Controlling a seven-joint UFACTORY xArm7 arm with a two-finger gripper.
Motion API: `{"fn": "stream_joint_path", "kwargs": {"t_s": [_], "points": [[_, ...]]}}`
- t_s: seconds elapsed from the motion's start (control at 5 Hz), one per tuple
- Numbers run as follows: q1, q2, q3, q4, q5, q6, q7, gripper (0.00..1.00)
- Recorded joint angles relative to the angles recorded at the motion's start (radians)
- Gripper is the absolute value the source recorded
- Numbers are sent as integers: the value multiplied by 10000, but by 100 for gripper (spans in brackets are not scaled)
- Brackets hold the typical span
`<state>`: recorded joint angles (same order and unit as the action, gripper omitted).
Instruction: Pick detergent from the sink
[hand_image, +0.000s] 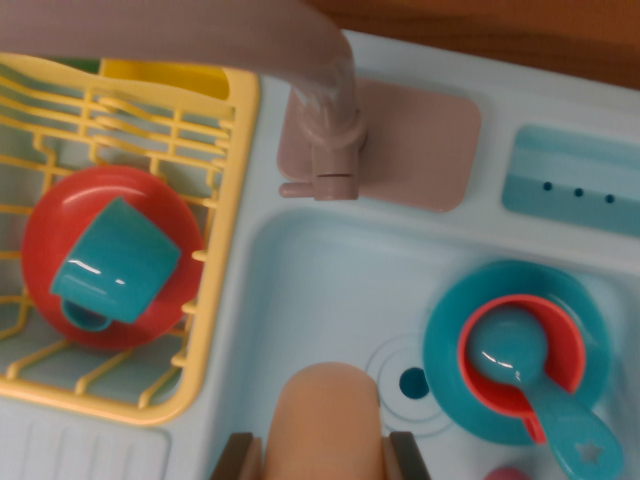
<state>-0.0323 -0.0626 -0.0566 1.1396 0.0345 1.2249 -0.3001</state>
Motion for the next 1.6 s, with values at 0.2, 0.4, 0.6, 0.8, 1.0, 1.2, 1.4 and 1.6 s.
{"fn": "stream_joint_path", "kwargs": {"t_s": [0.2,0.4,0.6,0.8,1.0,1.2,1.4,1.6], "points": [[0,0,0,0,0,0,0,100],[1,-111,-1,354,-15,464,21,100],[2,-219,-1,698,-30,916,42,100],[2,-219,-1,698,-30,916,42,100],[3,-323,-2,1030,-44,1351,62,100],[3,-323,-2,1030,-44,1351,62,100],[4,-416,-3,1325,-57,1739,80,100],[4,-416,-3,1325,-57,1739,80,100]]}}
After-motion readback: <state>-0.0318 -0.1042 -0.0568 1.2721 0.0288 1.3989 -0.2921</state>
